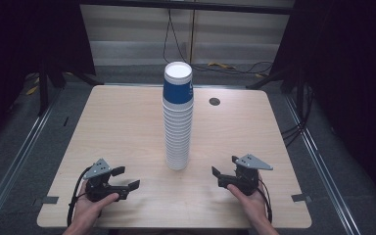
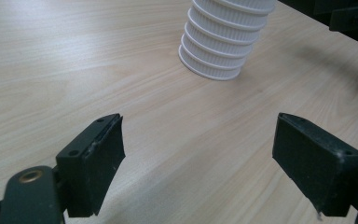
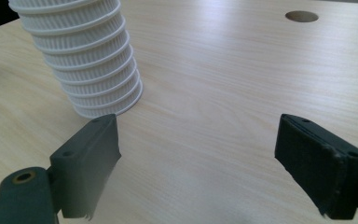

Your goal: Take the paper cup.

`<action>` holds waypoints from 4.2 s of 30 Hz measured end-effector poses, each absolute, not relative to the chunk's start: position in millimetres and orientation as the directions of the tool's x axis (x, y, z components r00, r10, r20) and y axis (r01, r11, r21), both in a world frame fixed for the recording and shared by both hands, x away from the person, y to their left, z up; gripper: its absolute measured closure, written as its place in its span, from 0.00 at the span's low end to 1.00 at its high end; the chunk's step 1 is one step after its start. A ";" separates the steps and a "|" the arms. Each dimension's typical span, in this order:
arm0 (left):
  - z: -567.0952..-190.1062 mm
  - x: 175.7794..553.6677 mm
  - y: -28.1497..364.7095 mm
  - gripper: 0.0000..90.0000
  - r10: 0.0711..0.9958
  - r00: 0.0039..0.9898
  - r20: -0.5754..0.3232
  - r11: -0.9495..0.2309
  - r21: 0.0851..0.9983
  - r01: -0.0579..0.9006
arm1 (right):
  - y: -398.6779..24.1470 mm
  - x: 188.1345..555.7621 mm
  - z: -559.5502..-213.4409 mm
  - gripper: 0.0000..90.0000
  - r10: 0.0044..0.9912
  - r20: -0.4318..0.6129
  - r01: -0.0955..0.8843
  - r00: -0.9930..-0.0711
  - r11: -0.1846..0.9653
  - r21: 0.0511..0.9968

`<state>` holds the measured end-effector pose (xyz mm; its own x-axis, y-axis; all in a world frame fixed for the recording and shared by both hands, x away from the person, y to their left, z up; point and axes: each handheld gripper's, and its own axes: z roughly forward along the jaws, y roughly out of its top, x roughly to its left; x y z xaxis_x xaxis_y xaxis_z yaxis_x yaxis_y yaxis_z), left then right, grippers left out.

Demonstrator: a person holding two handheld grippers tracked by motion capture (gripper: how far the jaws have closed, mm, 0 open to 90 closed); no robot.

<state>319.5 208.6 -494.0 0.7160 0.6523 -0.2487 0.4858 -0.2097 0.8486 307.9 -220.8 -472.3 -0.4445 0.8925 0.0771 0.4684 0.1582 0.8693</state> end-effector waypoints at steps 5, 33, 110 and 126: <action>-495.5 320.0 206.9 0.19 0.649 0.718 -0.254 -0.216 0.843 0.493 | -217.8 308.7 -471.6 0.15 0.881 0.082 0.472 -0.466 0.169 0.865; -491.6 316.5 205.4 0.21 0.629 0.739 -0.239 -0.242 0.844 0.478 | -212.0 312.0 -421.7 0.20 0.787 0.115 0.455 -0.606 0.225 0.862; -494.4 318.8 204.4 0.23 0.603 0.751 -0.270 -0.250 0.829 0.499 | -111.8 409.2 -210.9 0.17 0.575 0.004 0.233 -0.818 0.325 0.917; -493.8 319.2 205.5 0.23 0.607 0.746 -0.273 -0.242 0.831 0.501 | -107.4 410.2 -205.1 0.30 0.584 -0.017 0.225 -0.811 0.339 0.913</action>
